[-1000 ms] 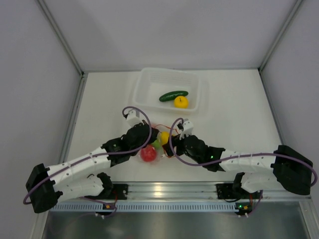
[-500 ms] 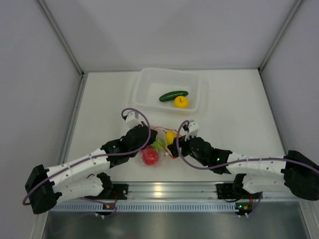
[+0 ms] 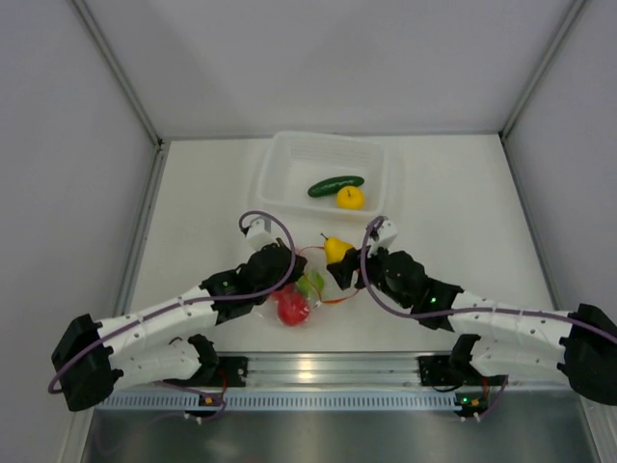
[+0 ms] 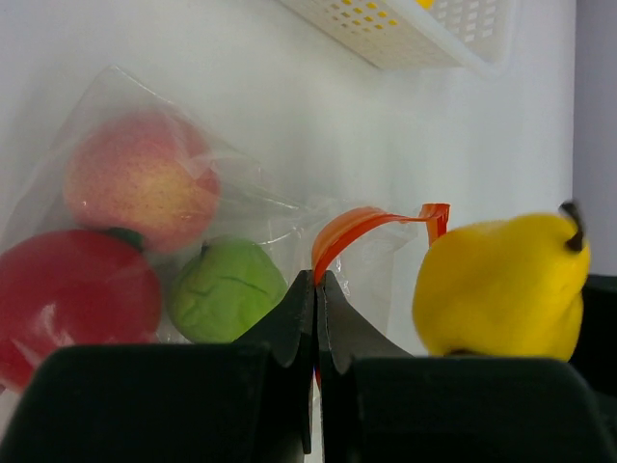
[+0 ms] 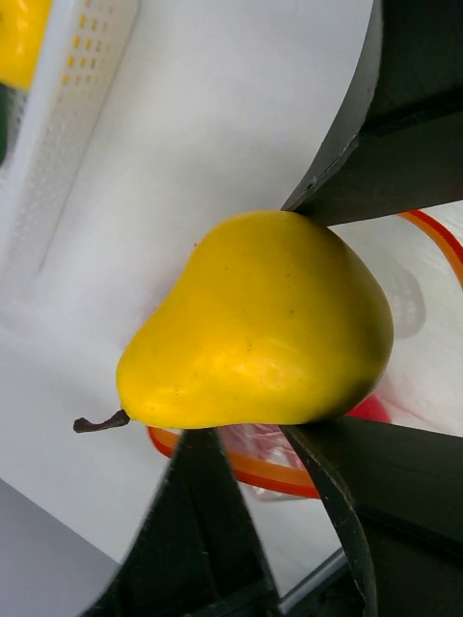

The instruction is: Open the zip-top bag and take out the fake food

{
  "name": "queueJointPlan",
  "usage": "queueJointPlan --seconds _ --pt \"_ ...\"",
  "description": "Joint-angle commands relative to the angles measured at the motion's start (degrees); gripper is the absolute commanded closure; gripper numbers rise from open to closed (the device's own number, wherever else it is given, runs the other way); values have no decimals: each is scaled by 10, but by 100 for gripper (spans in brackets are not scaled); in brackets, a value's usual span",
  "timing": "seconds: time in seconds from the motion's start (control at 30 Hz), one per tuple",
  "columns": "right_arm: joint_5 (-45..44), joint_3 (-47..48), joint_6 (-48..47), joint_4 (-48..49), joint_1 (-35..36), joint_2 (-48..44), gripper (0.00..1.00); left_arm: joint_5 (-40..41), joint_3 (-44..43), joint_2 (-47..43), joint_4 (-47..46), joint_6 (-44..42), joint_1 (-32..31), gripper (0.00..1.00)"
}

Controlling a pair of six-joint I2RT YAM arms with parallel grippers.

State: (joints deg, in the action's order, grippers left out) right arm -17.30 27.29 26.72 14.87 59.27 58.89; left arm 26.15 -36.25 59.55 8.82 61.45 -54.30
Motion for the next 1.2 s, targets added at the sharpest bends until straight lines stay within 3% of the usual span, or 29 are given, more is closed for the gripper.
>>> queueJointPlan --seconds 0.0,0.17,0.37,0.63,0.77,0.97,1.07,1.17 --pt "32 54 -3 37 -48 13 60 -8 7 2 -36 6 3 100" --pt "82 178 -31 -12 -156 82 60 3 25 -20 -35 0 3 100" --pt "111 384 -83 -109 -250 307 59 10 43 -47 -35 -8 3 100" --pt "90 739 -135 -258 -285 583 56 -34 11 -27 -28 -72 3 100" --pt "84 848 -153 -307 -287 684 52 -44 12 -36 -26 -76 4 100" --pt "122 902 -148 -320 -284 714 34 -42 19 -53 -12 -77 4 100" --pt "140 906 -156 -332 -285 699 15 -51 18 -59 -9 -84 4 100" --pt "149 892 -169 -345 -284 662 13 -56 10 -60 -9 -92 4 100"
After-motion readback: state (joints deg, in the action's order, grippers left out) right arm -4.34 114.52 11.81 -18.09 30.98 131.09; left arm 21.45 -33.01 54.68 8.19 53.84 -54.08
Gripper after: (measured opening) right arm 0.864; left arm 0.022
